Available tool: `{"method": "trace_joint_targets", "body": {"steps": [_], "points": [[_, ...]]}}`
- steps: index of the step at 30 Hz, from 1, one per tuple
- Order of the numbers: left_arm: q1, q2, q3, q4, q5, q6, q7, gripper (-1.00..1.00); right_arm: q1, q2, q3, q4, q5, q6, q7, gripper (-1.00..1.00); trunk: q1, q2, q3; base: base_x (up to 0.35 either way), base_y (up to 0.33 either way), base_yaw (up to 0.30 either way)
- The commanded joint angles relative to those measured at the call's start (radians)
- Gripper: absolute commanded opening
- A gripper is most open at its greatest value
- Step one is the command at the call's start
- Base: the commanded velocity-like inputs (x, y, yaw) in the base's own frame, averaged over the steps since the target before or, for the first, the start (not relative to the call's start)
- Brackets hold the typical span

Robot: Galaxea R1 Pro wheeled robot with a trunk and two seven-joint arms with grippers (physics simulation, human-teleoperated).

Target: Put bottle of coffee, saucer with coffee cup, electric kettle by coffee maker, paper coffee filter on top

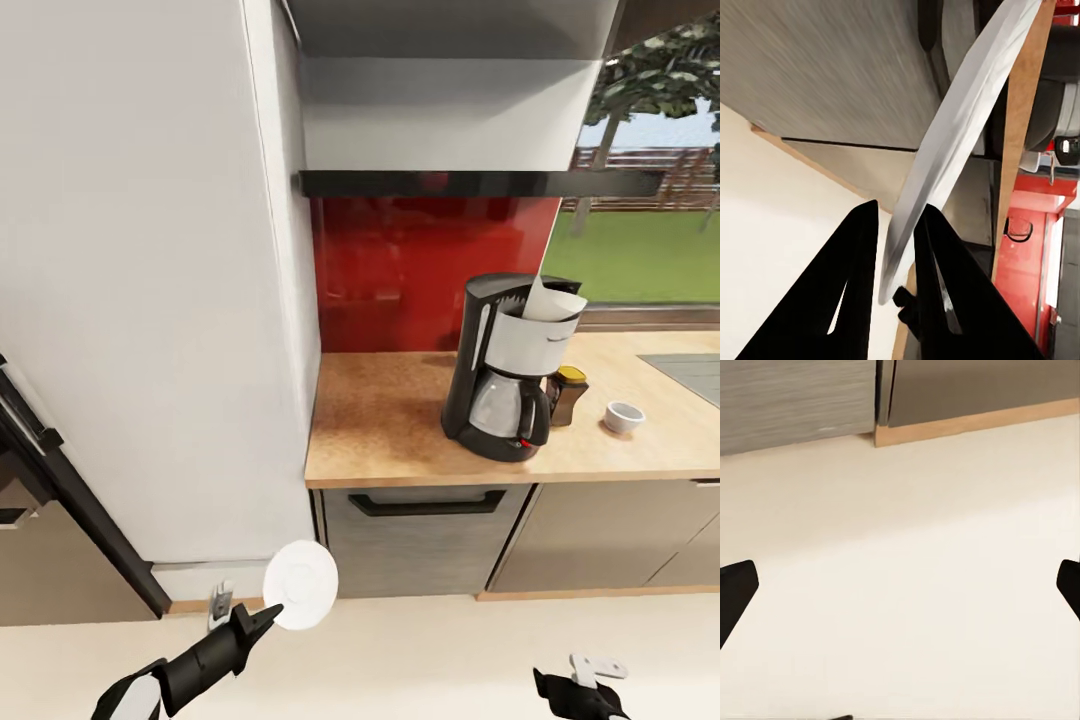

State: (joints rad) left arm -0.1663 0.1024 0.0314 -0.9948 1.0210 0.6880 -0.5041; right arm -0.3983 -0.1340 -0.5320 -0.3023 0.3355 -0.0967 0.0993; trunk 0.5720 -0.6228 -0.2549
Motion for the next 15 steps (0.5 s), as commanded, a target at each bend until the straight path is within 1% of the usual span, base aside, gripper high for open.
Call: {"method": "trace_joint_targets", "body": {"steps": [1,8,15], "points": [[-0.001,0.000,0.002,-0.001,0.000,0.005,0.004,-1.00,-0.001,0.000,-0.008,0.007,0.007,-0.004,0.007,1.00,0.001,-0.001,-0.001,0.238,-0.162,0.000],[0.000,-0.005,0.001,-0.001,0.000,0.005,0.004,-1.00,-0.001,0.001,-0.008,0.016,0.007,-0.005,0.008,1.00,0.001,-0.001,-0.001,0.207,-0.220,0.000],[0.000,-0.006,0.002,-0.001,0.001,0.005,0.004,-1.00,-0.001,0.001,-0.008,0.018,0.007,-0.004,0.008,1.00,0.001,-0.001,-0.001,0.109,-0.276,0.000]]}}
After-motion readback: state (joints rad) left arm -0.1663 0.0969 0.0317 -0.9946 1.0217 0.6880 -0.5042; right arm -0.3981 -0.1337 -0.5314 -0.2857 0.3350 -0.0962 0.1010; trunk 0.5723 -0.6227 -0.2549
